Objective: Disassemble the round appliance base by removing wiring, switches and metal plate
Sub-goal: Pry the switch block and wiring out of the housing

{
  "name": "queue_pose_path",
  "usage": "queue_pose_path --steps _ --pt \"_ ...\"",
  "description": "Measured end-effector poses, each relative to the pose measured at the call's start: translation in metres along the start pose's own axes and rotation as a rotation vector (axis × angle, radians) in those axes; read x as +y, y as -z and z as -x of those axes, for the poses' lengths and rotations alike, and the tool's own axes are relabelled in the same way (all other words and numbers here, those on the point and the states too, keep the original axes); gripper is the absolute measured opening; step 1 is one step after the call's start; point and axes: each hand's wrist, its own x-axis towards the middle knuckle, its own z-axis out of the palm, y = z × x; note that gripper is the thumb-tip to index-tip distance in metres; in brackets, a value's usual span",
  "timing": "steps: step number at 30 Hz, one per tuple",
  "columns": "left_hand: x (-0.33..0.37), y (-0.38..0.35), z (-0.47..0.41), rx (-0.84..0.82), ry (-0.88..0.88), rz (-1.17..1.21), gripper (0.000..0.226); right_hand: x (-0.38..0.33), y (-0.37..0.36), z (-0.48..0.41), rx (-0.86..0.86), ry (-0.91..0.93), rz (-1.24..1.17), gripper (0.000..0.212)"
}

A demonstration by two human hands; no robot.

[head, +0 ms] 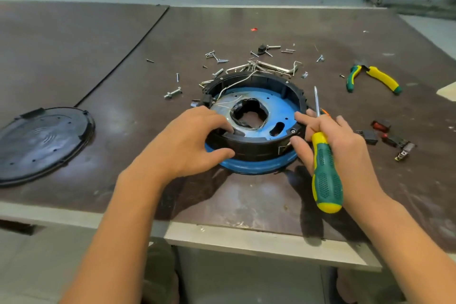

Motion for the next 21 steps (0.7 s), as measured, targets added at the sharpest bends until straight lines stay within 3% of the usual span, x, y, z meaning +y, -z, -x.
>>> queue_pose_path --steps 3,8,11,13,16,21 --pt "0.015 -0.001 -0.003 0.019 -0.017 -0.023 0.043 0.002 0.001 -0.003 -0.006 -0.03 -0.041 0.02" --pt "0.077 -0.032 -0.013 0.069 0.029 -0.17 0.076 -0.004 0.0 0.005 0.093 0.068 -0.216 0.023" --pt "0.095 -0.037 -0.017 0.097 0.044 0.099 0.086 -0.006 -0.002 0.006 0.009 0.134 -0.174 0.024" --pt "0.085 -0.021 -0.017 0.05 -0.002 0.279 0.08 -0.006 -0.001 0.005 -0.025 0.122 -0.21 0.022" --pt "0.049 0.002 -0.011 0.043 -0.061 0.108 0.055 -0.007 0.002 0.004 -0.012 0.081 -0.3 0.021" --pt "0.005 0.005 0.006 0.006 0.033 -0.004 0.057 0.007 0.005 -0.005 0.004 -0.003 -0.416 0.017"
